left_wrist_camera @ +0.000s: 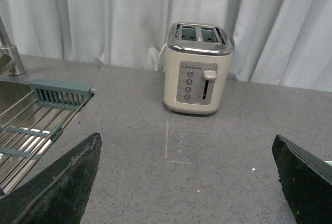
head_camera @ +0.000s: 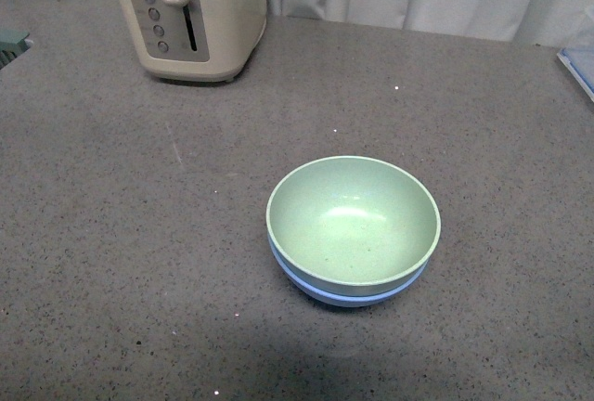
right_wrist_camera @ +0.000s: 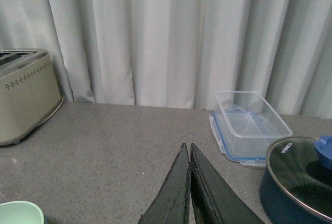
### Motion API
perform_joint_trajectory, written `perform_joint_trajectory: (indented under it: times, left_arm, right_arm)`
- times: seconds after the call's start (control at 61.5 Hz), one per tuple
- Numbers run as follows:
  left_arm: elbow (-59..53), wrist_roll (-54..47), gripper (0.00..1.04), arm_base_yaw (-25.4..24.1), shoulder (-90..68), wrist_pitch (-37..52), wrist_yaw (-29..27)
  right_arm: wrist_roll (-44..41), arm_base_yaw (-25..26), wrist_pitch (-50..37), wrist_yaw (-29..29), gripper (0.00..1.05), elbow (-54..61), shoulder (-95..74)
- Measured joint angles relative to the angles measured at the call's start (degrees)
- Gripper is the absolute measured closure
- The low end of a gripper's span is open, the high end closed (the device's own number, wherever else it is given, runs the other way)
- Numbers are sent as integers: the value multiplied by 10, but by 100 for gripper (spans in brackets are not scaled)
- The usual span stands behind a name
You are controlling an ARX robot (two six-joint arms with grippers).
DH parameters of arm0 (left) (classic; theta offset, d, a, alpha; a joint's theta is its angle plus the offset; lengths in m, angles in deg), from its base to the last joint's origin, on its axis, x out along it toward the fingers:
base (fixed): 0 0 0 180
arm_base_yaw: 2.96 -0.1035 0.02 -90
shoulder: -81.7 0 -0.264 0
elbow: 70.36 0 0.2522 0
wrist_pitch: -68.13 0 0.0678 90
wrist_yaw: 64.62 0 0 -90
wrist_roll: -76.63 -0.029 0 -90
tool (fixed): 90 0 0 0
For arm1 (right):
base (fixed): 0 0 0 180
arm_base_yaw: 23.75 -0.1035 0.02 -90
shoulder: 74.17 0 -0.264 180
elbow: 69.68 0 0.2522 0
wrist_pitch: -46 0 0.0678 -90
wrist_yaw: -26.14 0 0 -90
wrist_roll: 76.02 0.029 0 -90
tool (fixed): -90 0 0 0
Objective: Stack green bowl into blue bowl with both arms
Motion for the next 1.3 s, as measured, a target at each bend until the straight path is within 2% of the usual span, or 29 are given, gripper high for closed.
perform_joint_trajectory:
  times: [0.081, 0.7, 0.814, 1.058, 1.302]
  left_arm:
    - [0, 0, 6, 0, 0, 0, 0]
    - [0, 0, 6, 0, 0, 0, 0]
    - [0, 0, 6, 0, 0, 0, 0]
    - [0, 0, 6, 0, 0, 0, 0]
    - [0, 0, 6, 0, 0, 0, 0]
  right_arm:
    - [0, 0, 92, 0, 104, -4, 68]
    - [0, 0, 223, 0, 104, -4, 203]
    - [0, 0, 321, -1, 104, -5, 282]
    - [0, 1, 324, -2, 104, -5, 301]
    - [-1, 1, 325, -2, 62, -5, 301]
